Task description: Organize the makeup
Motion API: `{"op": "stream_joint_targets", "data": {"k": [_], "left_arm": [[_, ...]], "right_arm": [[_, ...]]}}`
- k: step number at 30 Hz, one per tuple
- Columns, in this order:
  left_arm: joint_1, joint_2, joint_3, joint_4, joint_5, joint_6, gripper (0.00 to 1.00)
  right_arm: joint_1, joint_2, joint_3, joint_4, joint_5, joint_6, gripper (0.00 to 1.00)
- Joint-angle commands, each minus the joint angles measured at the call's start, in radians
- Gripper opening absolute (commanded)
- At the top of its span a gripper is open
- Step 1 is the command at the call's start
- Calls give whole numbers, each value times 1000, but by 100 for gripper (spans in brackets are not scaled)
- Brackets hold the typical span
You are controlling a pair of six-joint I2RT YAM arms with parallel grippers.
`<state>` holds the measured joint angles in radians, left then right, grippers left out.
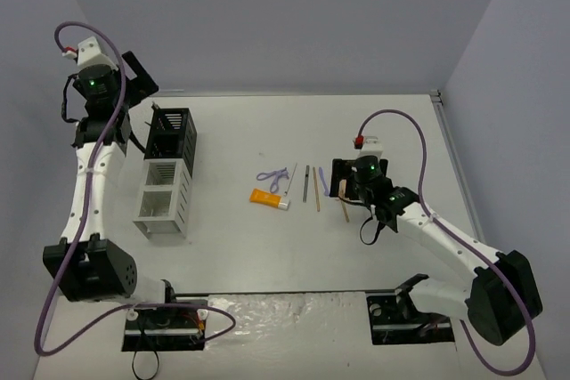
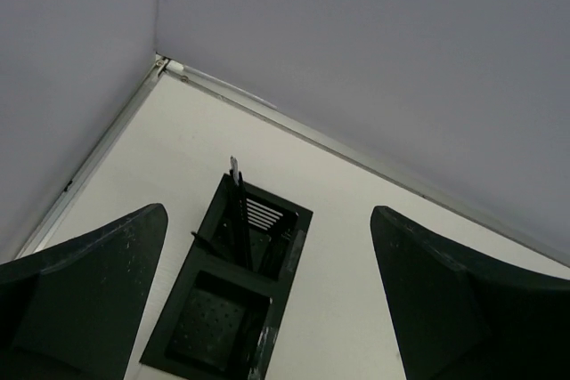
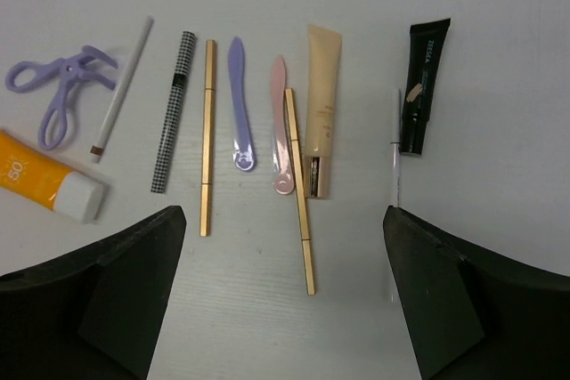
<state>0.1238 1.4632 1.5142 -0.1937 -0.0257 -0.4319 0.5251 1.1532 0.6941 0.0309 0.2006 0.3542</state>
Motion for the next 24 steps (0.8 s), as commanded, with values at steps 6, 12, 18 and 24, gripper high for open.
{"op": "stream_joint_targets", "data": {"k": [6, 12, 18, 24], "left_arm": [[-8, -211, -136, -282, 324, 61, 97], [-12, -319, -288, -293, 384, 98, 97], [-13, -349, -298, -288, 411, 89, 97], [-9, -356, -295, -292, 423, 84, 97]], "right_arm": [[-127, 137, 2, -82, -10, 109, 78], [-218, 235, 29, -88, -92, 84, 75], [-243, 337, 51, -88, -109, 77, 66], [-243, 375, 44, -88, -94, 77, 45]]}}
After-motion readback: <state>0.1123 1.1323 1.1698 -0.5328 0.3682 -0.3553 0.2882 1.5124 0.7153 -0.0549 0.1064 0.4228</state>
